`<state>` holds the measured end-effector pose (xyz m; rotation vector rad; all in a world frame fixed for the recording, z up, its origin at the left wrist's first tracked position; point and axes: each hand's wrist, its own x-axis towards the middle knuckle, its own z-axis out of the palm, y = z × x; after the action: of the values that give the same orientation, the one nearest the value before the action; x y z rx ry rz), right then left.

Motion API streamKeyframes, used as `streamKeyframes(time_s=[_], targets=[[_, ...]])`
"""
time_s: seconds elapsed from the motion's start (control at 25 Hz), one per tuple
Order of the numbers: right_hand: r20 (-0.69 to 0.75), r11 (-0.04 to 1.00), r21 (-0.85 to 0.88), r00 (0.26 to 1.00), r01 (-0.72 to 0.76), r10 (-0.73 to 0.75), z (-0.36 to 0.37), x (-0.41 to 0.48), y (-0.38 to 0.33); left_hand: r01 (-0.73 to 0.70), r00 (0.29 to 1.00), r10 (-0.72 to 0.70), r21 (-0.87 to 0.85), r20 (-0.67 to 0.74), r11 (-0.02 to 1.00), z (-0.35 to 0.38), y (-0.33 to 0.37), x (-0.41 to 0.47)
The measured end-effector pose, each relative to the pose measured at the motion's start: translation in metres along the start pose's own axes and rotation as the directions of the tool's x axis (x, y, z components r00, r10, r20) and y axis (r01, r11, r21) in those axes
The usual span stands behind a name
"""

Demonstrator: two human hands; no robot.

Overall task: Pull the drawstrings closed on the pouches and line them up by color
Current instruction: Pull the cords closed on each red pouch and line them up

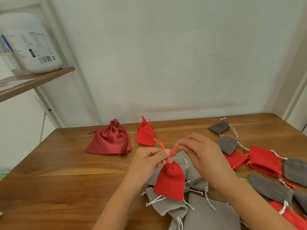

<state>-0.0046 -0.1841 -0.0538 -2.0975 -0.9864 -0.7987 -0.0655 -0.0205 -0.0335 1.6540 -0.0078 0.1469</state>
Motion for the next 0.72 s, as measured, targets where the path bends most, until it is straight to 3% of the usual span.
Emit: streamKeyframes(time_s=[0.12, 0.36, 0.52, 0.64, 0.72], targets=[[0.034, 0.999, -0.05, 0.999, -0.022, 0.023, -0.003, 0.001, 0.004, 0.087, 0.996, -0.087, -0.021, 0.023, 0.996, -0.003, -0.003, 0.001], [0.125, 0.976, 0.178, 0.987, -0.124, 0.103, -0.01, 0.002, -0.002, 0.262, 0.965, -0.257, -0.28, 0.053, 0.924, -0.013, -0.006, 0.005], [0.173, 0.933, 0.288, 0.97, -0.217, 0.172, -0.017, 0.003, -0.007, 0.271, 0.962, -0.262, -0.312, 0.07, 0.911, -0.015, -0.005, 0.005], [0.267, 0.69, 0.567, 0.893, -0.449, 0.362, -0.014, 0.005, -0.009, 0.227, 0.973, -0.211, -0.218, 0.094, 0.949, -0.015, -0.003, 0.003], [0.295, 0.575, 0.638, 0.852, -0.512, 0.432, -0.011, 0.005, -0.009, 0.2, 0.976, -0.185, -0.139, 0.115, 0.97, -0.014, -0.004, 0.003]])
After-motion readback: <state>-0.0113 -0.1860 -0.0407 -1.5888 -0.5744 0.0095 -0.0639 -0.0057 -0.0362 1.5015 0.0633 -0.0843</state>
